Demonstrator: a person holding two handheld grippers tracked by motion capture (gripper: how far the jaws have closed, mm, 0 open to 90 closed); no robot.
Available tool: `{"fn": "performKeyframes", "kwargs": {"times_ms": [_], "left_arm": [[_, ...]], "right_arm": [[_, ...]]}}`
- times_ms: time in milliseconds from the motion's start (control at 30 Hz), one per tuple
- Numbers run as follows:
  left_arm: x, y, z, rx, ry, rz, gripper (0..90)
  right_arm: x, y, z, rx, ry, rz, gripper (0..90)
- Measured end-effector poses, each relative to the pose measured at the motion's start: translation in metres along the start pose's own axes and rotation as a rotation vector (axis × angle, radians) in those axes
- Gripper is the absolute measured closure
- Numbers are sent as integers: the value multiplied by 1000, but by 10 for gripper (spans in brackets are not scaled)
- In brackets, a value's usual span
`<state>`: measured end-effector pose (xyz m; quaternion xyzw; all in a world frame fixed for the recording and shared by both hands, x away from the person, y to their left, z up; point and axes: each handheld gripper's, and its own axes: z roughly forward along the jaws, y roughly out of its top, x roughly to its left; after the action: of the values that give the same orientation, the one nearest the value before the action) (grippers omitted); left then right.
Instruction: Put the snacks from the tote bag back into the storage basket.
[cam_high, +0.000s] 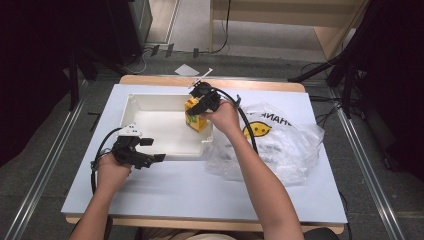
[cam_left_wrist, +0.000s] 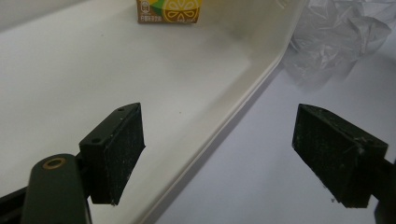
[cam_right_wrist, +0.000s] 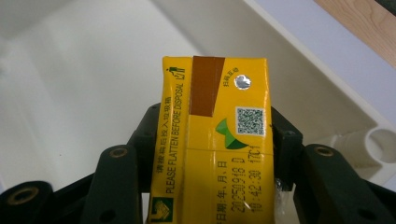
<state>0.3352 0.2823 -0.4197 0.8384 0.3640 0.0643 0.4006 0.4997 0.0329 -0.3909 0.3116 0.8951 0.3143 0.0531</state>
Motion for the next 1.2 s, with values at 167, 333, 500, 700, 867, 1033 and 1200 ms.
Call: {"fn": "performKeyframes", "kwargs": {"times_ms": [167,333,500,700,867,1033,1200], "left_arm": [[0,0,0,4,-1,0,177],[0,0,0,2,2,2,177],[-1,0,0,-4,1,7,177],[0,0,0,-1,2,3,177],[0,0,0,-3,1,-2,177],[0,0,0,1,0,2,177],[-1,0,0,1,1,3,177]], "right_arm": [[1,1,0,11,4,-1,507],[3,2,-2,3,22,15,477],[7,5,-8,4,22,4,464],[6,7,-25,-20,38,24,501],[10,10,-40,-19,17,16,522],[13,10,-54,-52,51,33,571],[19,9,-61,-59,65,15,623]]}}
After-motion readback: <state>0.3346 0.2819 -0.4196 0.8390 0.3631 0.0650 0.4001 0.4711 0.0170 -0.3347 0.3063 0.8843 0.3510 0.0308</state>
